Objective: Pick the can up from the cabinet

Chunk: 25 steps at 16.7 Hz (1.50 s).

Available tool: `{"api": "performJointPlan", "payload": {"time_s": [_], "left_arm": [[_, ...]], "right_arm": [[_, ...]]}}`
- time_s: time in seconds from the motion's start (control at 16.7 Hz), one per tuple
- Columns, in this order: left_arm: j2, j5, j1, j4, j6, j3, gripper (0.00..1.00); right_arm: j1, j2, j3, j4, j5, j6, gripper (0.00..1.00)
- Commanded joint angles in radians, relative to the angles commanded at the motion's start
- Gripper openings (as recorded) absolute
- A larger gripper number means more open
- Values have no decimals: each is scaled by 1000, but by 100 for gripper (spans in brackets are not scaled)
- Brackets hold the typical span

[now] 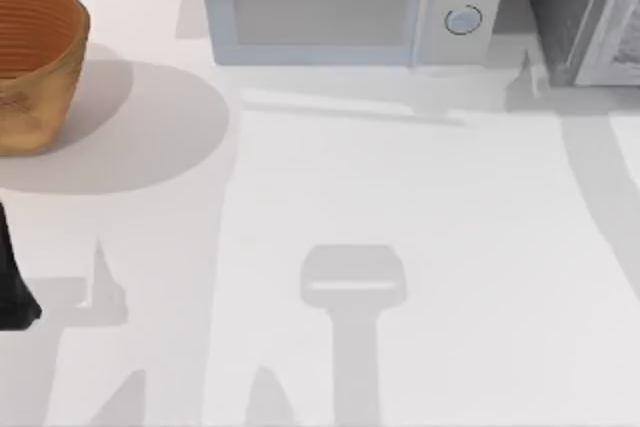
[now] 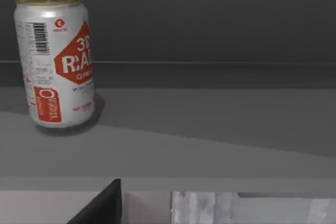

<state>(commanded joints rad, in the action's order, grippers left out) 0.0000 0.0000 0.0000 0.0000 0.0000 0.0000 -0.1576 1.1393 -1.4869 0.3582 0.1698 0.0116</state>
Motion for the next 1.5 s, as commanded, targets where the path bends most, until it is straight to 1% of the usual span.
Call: {"api": "performJointPlan", "payload": {"time_s": [0.18, 0.3, 0.72, 0.84, 1.14, 1.26, 1.5], "left_arm": [[0, 0, 0, 0, 0, 0, 100], [0, 0, 0, 0, 0, 0, 100], [0, 0, 0, 0, 0, 0, 100], [0, 0, 0, 0, 0, 0, 100], [0, 0, 0, 0, 0, 0, 100], [0, 0, 0, 0, 0, 0, 100], [0, 0, 0, 0, 0, 0, 100]], "right_arm": [[-18, 124, -170, 39, 18, 2, 100], [-25, 172, -233, 54, 25, 4, 100], [-26, 187, -253, 55, 29, 4, 100], [-62, 216, -249, 22, 65, 4, 100], [-249, 285, -226, -83, 261, 3, 100], [-275, 305, -213, -106, 288, 2, 100], [-270, 305, -217, -104, 284, 3, 100]]}}
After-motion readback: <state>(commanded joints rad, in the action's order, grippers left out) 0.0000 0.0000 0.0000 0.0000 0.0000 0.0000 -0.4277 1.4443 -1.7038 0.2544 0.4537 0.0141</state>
